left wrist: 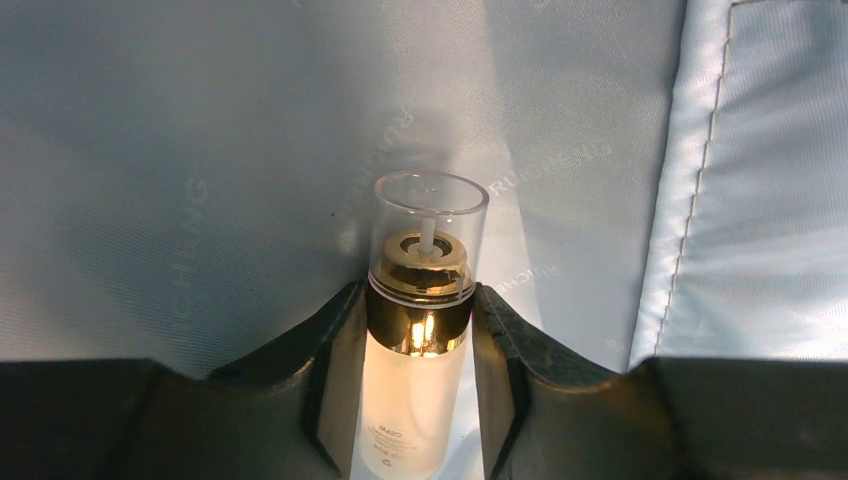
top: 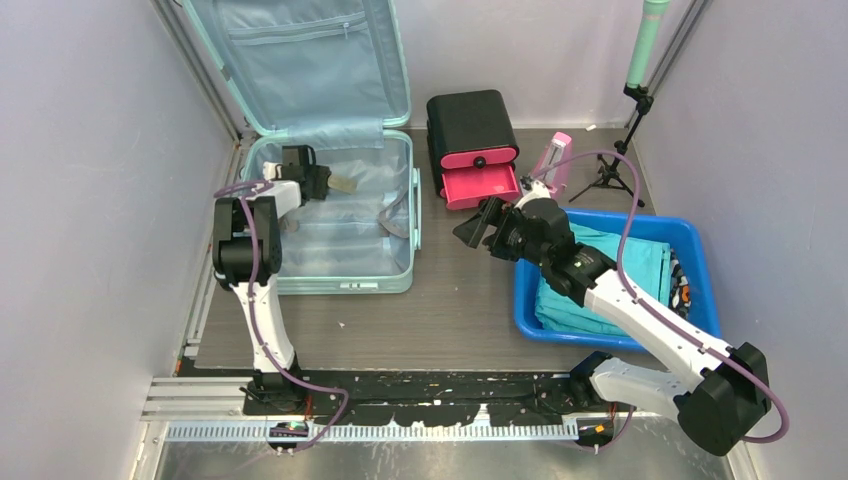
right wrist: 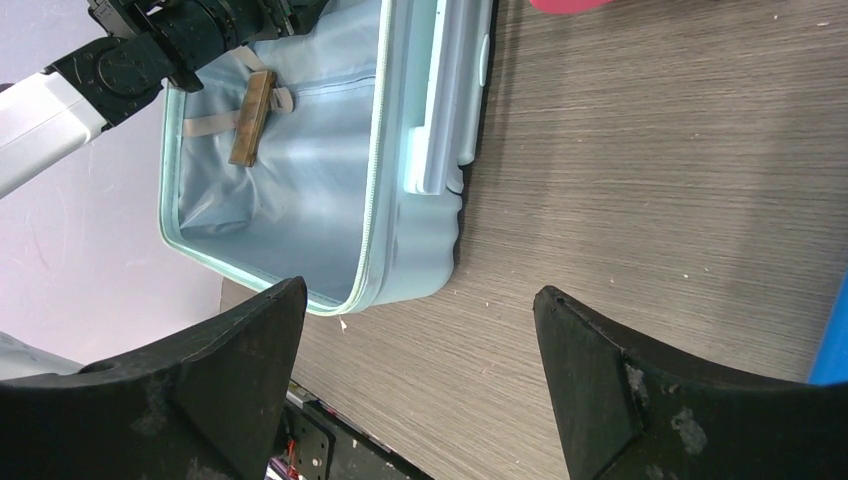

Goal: Open, take out, and arrange the luggage

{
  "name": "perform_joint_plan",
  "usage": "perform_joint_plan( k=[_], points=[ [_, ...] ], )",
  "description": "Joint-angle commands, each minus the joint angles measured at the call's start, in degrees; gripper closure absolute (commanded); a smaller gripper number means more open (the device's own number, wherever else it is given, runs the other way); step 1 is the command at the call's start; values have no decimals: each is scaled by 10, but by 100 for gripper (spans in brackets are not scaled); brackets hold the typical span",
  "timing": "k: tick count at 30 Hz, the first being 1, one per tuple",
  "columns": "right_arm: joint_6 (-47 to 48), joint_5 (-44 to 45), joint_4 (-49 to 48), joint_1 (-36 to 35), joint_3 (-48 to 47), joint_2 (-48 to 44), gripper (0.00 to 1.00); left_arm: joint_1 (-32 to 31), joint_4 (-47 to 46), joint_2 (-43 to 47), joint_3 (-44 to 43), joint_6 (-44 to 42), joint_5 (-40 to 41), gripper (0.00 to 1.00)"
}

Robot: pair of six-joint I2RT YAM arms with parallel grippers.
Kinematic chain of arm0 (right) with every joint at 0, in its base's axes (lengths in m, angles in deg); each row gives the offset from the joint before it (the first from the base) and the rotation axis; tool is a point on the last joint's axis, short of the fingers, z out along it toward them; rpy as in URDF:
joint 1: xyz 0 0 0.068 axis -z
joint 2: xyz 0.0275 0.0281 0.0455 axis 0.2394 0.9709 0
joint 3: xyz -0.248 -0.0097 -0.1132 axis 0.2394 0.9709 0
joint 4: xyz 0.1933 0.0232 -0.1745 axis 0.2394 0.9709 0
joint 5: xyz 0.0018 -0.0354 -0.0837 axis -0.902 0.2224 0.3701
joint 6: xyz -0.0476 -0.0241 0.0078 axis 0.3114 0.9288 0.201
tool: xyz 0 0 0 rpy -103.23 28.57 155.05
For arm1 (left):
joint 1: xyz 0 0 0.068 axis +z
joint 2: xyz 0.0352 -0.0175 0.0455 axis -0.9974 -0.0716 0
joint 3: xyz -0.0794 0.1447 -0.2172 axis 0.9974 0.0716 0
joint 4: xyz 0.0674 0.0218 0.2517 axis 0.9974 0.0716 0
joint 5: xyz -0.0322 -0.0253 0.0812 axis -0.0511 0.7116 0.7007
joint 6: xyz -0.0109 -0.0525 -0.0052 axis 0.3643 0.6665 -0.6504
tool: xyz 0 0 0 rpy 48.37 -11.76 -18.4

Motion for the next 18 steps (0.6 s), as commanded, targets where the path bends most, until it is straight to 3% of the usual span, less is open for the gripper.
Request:
perform_joint_plan(
  k=[1, 8, 18],
  points=[
    [17, -5, -8, -3, -33, 4, 10, 1, -33, 13, 20, -2, 0, 68],
    [20, -1, 8, -3, -44, 6, 11, 1, -59, 85, 35, -63, -27, 81],
    [44, -26, 0, -3, -108, 27, 11, 1, -85, 195, 104, -122, -151, 83]
  ],
)
